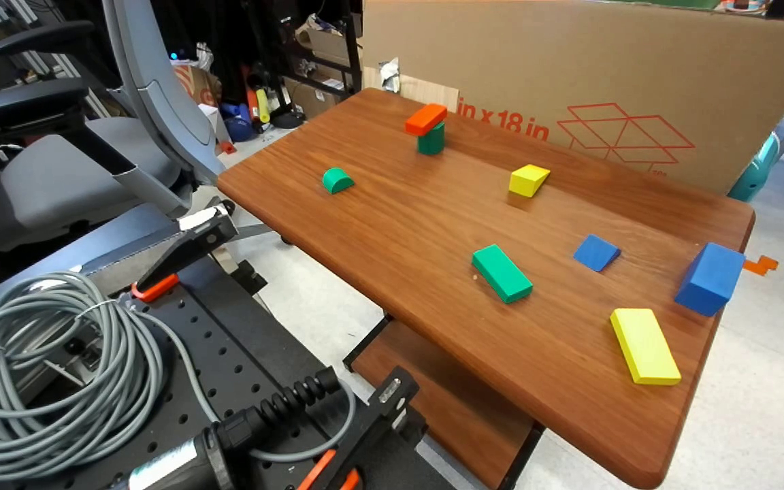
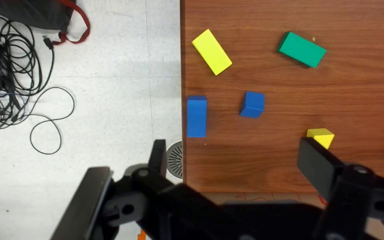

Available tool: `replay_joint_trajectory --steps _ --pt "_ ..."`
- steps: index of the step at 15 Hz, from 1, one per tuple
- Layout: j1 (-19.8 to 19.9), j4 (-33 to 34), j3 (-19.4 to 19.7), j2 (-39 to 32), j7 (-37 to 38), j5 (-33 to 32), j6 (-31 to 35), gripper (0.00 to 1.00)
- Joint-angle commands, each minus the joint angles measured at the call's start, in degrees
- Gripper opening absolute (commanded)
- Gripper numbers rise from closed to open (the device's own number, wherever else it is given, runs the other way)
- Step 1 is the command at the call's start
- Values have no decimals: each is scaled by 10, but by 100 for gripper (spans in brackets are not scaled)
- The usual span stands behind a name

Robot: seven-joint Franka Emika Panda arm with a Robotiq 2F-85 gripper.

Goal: Move the blue block to the center of the table

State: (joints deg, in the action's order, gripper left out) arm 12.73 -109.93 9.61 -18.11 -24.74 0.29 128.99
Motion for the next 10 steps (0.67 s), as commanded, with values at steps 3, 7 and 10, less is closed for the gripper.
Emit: replay_joint_trajectory --steps 3,7,10 --pt "16 55 -1 -71 55 -10 13 100" --pt "15 81 3 -112 85 -24 10 100" --pt "17 102 0 -142 102 -26 3 100"
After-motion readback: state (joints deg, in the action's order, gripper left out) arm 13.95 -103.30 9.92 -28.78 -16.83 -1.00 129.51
